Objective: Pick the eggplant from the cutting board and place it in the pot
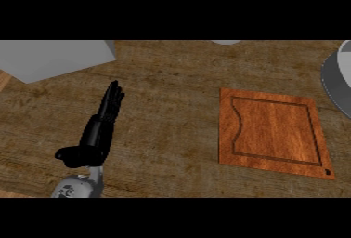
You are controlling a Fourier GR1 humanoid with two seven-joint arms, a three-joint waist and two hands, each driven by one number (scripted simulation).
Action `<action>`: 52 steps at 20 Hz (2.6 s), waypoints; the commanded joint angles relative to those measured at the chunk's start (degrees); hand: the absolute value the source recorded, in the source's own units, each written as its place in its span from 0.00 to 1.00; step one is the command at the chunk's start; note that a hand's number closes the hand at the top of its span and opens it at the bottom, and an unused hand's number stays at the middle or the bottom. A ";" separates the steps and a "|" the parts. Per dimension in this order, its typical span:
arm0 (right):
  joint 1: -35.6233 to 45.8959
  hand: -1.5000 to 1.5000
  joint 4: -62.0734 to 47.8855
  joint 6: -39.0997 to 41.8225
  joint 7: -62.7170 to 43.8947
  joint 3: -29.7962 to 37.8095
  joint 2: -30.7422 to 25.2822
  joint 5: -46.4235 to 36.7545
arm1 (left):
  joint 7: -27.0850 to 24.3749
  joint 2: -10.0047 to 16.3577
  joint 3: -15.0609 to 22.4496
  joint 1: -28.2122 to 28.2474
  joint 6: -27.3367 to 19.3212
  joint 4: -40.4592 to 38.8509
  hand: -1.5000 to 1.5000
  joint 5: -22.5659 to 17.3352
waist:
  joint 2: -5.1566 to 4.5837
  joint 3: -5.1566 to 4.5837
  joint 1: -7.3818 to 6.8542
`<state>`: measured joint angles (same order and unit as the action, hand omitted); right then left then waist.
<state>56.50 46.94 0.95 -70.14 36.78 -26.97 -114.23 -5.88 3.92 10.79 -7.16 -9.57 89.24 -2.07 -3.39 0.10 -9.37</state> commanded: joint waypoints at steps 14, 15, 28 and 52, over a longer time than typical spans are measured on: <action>-0.57 1.00 -9.69 -13.38 -13.09 15.85 6.34 0.59 | -1.46 0.06 -1.74 4.64 -1.41 0.24 0.50 -0.13 | 1.80 0.10 4.94; -1.64 1.00 -10.37 -13.75 -11.22 17.47 4.14 1.13 | -2.83 0.83 -3.74 3.25 -0.49 -1.32 0.50 -1.40 | 1.45 0.10 5.38; -3.88 0.00 -5.95 -33.01 -2.59 27.83 9.53 7.18 | -1.81 1.13 -3.51 4.53 -0.84 0.18 0.50 -0.74 | 1.90 0.09 6.04; -14.89 0.00 18.91 -72.90 -0.17 25.98 26.86 -0.43 | -1.18 -0.03 -4.42 4.34 -2.65 -1.64 0.50 0.75 | 3.45 -0.14 8.94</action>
<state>43.79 63.53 -66.44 -65.17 65.99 -1.66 -113.87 -6.46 4.87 6.35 -1.18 -11.27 90.34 -2.44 -0.13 0.00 -0.88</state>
